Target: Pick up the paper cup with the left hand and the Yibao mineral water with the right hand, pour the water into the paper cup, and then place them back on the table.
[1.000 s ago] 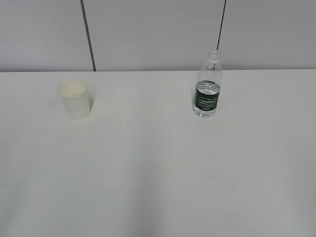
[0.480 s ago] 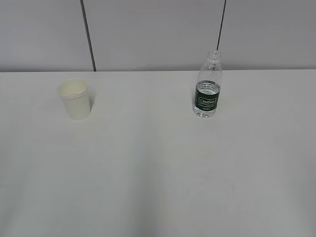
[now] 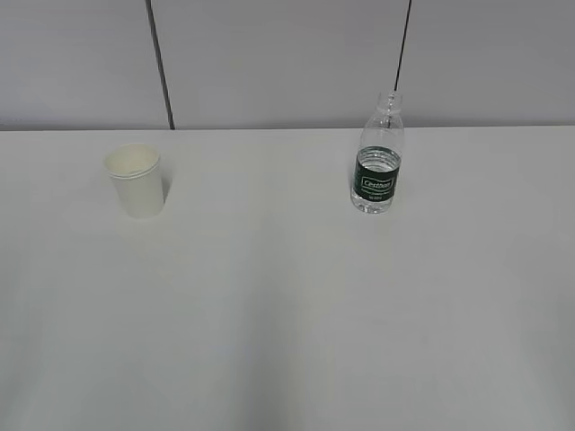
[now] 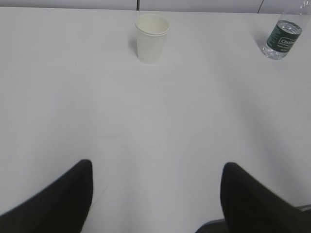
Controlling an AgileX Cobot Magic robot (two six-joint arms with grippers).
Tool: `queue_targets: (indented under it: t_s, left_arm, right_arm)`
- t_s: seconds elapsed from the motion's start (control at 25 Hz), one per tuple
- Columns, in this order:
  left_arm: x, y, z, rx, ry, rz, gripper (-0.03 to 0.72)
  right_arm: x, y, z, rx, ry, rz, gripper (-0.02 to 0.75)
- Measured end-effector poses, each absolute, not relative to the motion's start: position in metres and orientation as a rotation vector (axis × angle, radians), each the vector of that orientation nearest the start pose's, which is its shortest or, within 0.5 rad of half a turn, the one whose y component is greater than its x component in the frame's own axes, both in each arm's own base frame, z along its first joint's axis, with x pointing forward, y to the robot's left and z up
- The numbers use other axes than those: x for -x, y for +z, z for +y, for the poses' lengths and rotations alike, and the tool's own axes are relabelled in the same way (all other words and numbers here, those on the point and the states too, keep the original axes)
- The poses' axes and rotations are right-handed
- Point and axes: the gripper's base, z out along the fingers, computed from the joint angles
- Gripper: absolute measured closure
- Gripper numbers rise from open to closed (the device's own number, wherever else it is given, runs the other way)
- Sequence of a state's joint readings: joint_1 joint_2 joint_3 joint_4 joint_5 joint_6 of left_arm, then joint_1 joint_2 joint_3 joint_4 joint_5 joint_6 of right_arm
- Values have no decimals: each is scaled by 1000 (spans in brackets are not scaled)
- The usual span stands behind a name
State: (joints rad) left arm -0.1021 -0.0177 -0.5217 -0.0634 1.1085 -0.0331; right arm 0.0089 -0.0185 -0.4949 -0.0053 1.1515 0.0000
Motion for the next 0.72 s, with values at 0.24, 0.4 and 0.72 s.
queue_targets:
  t_s: [0.24,0.4,0.72]
  left_arm:
    - [13,279,-4,-78,-158,2053,192]
    - [13,279,-4,-78,-157,2053,192]
    - [13,279,-4,-78,-156,2053,192]
  right_arm:
    - [11,269,-1,15,-4,2122,153]
    - [11,269,-1,14,-4,2120,153]
    - [11,269,-1,14,-4,2119,153]
